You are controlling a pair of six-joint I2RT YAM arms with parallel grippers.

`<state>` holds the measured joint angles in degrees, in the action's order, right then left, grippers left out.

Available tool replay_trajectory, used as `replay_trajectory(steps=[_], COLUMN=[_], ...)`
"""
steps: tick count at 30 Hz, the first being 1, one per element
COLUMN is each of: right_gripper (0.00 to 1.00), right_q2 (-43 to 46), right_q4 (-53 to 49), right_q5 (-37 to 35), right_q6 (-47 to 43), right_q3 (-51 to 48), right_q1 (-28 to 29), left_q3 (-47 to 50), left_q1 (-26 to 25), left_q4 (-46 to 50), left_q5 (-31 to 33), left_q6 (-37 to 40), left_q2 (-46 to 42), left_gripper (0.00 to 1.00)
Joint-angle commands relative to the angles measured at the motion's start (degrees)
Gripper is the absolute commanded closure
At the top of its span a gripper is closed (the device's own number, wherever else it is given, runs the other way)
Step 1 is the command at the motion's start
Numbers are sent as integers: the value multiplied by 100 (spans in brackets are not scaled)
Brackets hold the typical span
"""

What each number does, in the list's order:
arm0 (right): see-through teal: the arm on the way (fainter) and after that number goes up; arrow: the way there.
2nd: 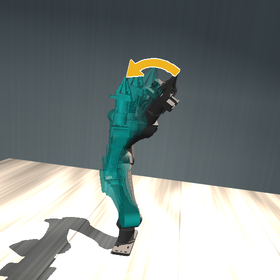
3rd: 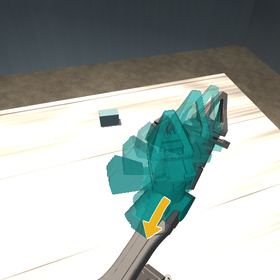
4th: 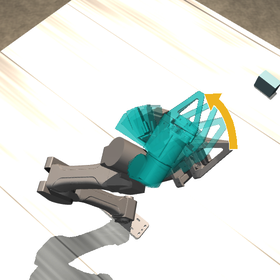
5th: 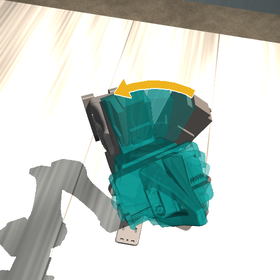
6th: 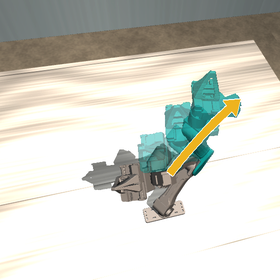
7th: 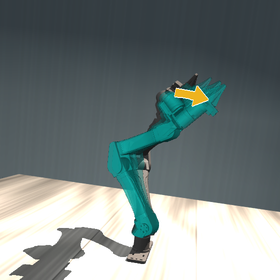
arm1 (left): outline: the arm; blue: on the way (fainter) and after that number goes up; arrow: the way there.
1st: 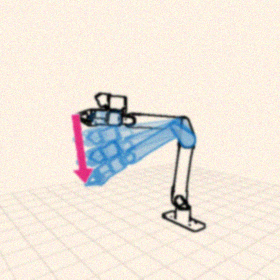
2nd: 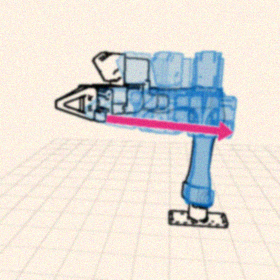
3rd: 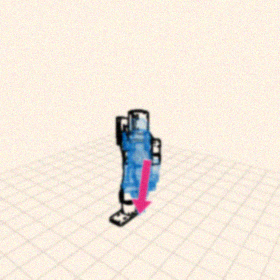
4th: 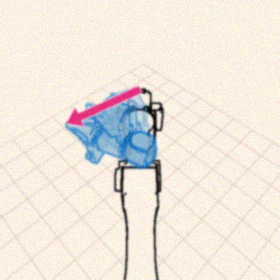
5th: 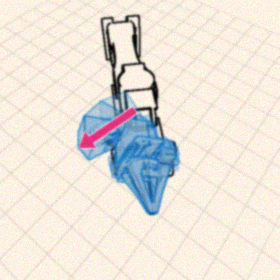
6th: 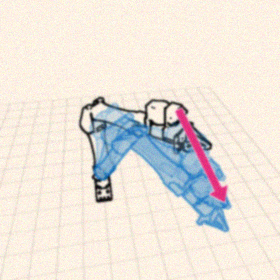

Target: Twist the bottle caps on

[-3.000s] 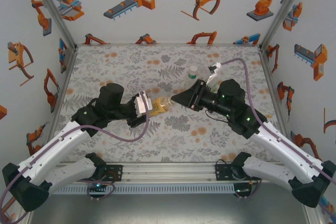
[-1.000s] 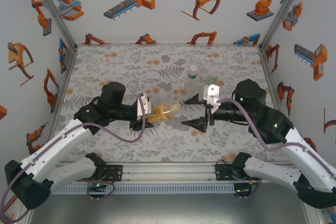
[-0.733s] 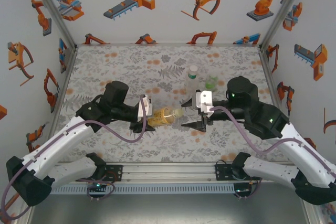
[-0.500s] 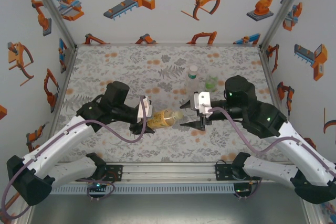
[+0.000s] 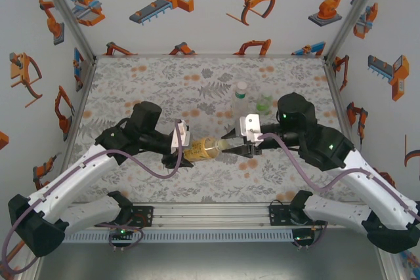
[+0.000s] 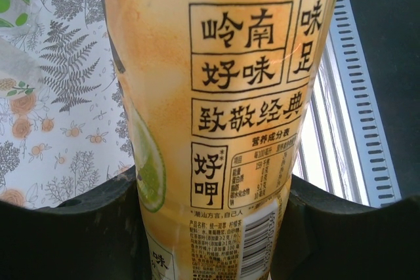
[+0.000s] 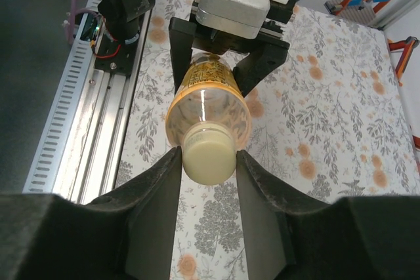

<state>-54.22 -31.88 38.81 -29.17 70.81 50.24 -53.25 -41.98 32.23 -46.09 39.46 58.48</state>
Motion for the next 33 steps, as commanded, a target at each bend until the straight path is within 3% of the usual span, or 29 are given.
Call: replay_trajectory(steps=[1, 8, 10, 15, 25, 33], right_gripper=[65, 83, 94, 100, 100, 100], right_q2=[25, 33, 25, 72, -96, -544], right_q4=[198, 379, 562, 1279, 2756, 2696], right_q5=[90, -69, -265, -529, -2189, -2967], right_q6=[7, 406, 858, 2268, 6099, 8336], right_q3=[-65, -167, -216, -494, -1103, -1185], right_q1=[28, 26, 25, 34, 29, 25], left_q3=[-177, -185, -156, 36, 237, 228], left_q1=[-31, -34, -23, -18, 123, 204], left_q4=[97, 94, 21, -378, -962, -1043], left_q5=[-195, -102, 58, 601, 1609, 2184], left_q6=[141, 167, 127, -55, -463, -649], left_q2=[-2, -46, -109, -338, -539, -455], left_gripper=[100, 100, 100, 100, 100, 100])
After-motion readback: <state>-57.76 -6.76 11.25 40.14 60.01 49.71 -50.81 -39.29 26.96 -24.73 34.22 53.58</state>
